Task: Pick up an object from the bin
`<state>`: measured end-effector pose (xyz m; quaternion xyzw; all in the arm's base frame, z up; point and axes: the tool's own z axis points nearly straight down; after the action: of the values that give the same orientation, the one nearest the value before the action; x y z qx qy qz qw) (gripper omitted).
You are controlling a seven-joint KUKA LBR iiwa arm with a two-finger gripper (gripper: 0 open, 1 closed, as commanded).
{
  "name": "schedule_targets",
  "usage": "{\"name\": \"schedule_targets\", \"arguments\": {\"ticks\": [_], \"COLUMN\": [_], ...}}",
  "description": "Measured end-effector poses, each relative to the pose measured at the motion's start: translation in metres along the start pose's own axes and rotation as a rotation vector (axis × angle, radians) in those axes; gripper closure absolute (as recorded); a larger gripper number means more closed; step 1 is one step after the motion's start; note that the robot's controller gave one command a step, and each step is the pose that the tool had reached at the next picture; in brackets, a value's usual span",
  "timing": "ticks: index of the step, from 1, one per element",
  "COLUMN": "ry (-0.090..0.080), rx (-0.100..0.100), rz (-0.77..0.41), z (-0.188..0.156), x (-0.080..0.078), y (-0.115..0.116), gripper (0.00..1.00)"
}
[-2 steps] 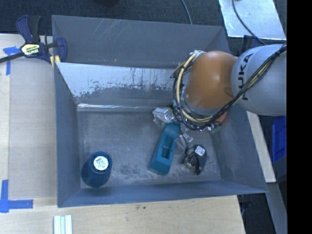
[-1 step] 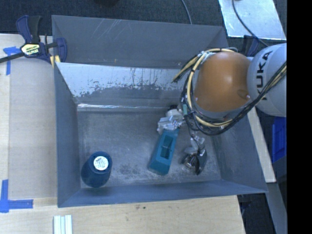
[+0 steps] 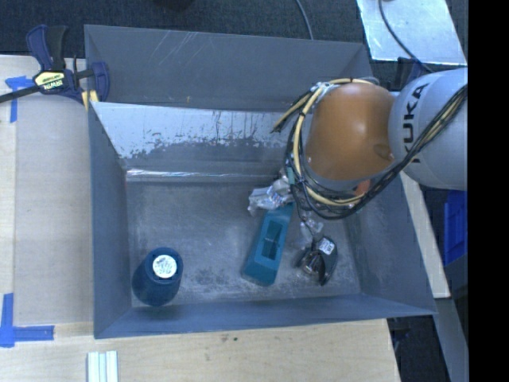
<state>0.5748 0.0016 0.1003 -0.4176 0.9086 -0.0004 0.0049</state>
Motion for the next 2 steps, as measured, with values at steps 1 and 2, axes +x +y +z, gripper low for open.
{"name": "schedule_targets", "arguments": {"ticks": [1,2], "ry": [-0.002,-0.001], "rx": [0.004,0.004], "rz": [-0.391,-0.312], "z": [0.031,0.029], "x": [-0.018,-0.024], "y": [-0.010,0.001], "gripper": [0.00,1.00]}}
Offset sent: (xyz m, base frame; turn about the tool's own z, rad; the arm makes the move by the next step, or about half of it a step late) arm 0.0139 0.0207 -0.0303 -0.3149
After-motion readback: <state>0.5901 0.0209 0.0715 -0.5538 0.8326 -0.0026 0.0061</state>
